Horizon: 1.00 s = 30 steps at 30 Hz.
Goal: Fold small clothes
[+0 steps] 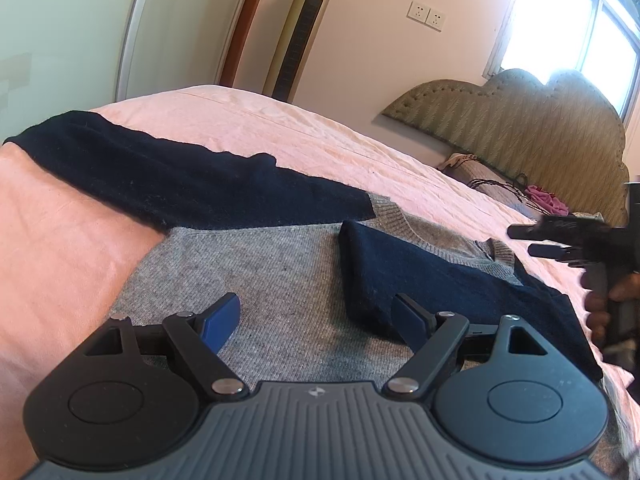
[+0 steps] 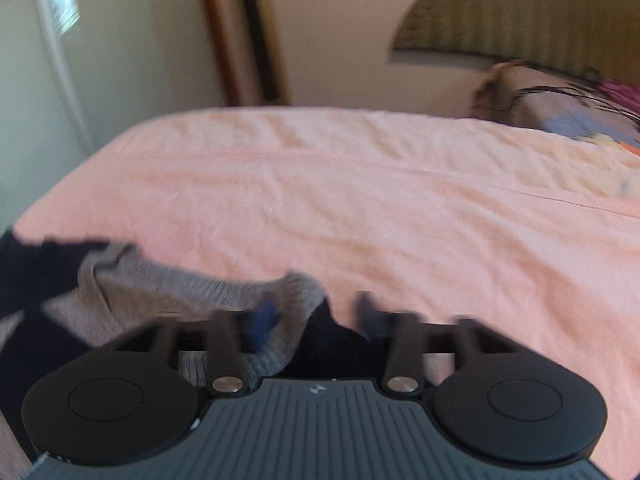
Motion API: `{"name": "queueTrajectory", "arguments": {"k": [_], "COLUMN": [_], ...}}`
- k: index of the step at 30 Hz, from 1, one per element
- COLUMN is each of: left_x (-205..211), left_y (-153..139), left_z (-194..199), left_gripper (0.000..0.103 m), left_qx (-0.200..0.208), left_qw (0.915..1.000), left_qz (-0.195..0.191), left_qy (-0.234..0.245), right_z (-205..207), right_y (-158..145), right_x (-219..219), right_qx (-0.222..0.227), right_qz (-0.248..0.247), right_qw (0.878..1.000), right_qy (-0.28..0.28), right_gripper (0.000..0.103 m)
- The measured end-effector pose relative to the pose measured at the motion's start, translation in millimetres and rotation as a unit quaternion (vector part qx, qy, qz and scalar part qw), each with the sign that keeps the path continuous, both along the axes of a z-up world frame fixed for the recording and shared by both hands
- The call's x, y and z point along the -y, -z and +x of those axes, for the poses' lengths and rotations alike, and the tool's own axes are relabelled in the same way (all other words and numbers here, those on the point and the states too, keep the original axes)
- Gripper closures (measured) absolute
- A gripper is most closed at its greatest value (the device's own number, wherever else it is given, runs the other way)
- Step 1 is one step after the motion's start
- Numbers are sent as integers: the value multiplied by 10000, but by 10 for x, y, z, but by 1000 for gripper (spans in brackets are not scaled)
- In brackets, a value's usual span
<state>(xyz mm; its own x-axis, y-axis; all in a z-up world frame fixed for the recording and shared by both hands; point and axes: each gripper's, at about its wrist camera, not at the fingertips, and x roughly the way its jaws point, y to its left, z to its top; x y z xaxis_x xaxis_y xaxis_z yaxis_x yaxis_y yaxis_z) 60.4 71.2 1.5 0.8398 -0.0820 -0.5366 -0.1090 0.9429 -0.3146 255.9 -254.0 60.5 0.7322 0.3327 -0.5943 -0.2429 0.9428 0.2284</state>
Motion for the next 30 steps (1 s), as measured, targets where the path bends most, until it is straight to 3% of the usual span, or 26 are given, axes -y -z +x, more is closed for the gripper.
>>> {"name": "queueTrajectory", "arguments": {"k": [3,7,8,9,10,11,13,16,18,20,21,24,25,26,27,29,30], "left_x": [3,12,11,-2,-41,-119,-423,-1128,-1629,-2063,-2176,-2378,-2408,-2437,-2444,-2453,-2416], "left_y": [0,-7,-26,-64,-117,-184,-315,-370,-270,-103,-78,-54,-43,-45,-36,8,-38], "left_z": [1,2,-8,-28,-55,-79,-89,84,284,495,518,624,636,653,697,801,806], "left_gripper": [20,20,20,20,20,20,19,5,4,5,4,5,8,33,72,97,97], "left_qx": [-9,-30,-39,-15,77,229,524,493,279,-219,15,84,161,190,72,-385,-373], "left_qw": [10000,10000,9999,9997,9993,9985,9946,9776,9603,9378,9360,9262,9220,9213,9244,9297,9383], "left_qz": [-3,39,85,172,255,302,97,-779,-1421,-1952,-2038,-2374,-2473,-2447,-2310,-1929,-1624], "left_qy": [-4,-17,-67,-169,-271,-391,-888,-1892,-2386,-2863,-2868,-2929,-2976,-3016,-3033,-3115,-3032], "right_z": [-322,-526,-568,-618,-628,-615,-611,-612,-613,-619,-624,-640,-642,-641,-637,-631,-631], "right_y": [-85,174,247,300,280,285,273,281,289,296,297,295,295,295,297,297,297], "right_x": [-61,-194,-176,-183,-199,-201,-257,-290,-288,-274,-270,-268,-265,-262,-251,-237,-231], "right_qx": [-7,-264,-56,153,142,100,74,46,44,46,50,67,69,67,62,56,57], "right_qz": [290,-143,-204,-325,-329,-330,-457,-508,-414,-323,-305,-342,-354,-356,-341,-294,-276], "right_qw": [9990,9983,9986,9982,9982,9985,9976,9969,9975,9982,9983,9985,9985,9986,9986,9988,9988], "right_qy": [-338,-492,-486,-487,-483,-430,-519,-598,-565,-508,-487,-415,-401,-396,-398,-395,-392], "right_gripper": [38,36,35,24,23,16,9,2,2,2,2,2,2,2,1,1,1]}}
